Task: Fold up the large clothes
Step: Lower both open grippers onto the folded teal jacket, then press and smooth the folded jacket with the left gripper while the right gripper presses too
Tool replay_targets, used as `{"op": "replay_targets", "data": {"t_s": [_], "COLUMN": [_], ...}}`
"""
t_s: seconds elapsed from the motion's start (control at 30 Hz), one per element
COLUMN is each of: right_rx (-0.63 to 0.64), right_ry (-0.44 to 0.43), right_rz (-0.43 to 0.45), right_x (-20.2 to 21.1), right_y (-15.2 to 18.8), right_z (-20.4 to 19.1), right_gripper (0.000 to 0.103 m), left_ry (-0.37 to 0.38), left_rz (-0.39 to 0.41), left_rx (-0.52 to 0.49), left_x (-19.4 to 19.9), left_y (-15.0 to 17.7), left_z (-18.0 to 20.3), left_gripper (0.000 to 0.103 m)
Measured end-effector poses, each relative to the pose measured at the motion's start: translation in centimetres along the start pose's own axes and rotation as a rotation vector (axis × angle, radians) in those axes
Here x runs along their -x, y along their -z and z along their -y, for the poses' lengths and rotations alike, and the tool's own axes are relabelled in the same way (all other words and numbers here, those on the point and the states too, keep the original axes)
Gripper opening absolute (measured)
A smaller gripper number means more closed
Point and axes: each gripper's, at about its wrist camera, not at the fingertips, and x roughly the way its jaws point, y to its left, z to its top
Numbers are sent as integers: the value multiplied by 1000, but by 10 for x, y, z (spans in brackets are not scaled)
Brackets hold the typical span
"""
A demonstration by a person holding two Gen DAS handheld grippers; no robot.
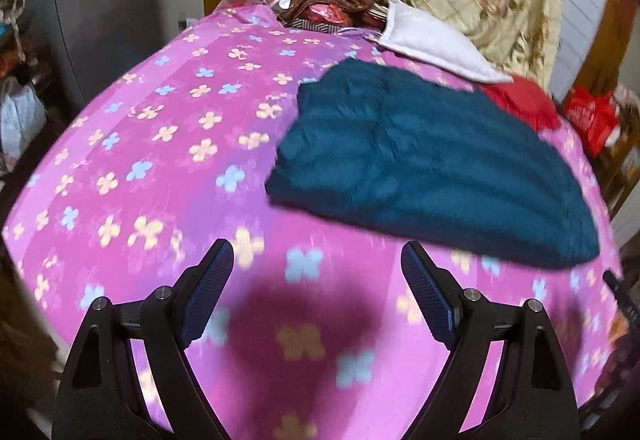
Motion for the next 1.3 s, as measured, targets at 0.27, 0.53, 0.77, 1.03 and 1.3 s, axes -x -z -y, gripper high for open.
{"op": "replay_targets", "data": {"t_s": [0.27,0.53,0.77,1.03,1.3], "right_rx": [-188,-318,-312,-276,-292], "right_ry": [-139,-354,-413,-474,-379], "right_rz": [-142,-269,-290,-163,-192], "right_x": [-80,-166,-199,-165,-185], "right_y": [-56,-78,-93,-134,-114], "right_z": [56,77,52,43,52], "right_gripper": [79,79,65,34,50], "left_ry": [138,387,516,559,372], "left_rz": [-93,-253,-324,-195,-266], "left_rx": [42,157,147,35,119], "left_x": [-84,-175,-201,-146,-192], "left_y": [-75,-109,-117,-153,-128], "left_z": [-25,-38,-11,21,4], "left_gripper": [86,86,69,46,67]}}
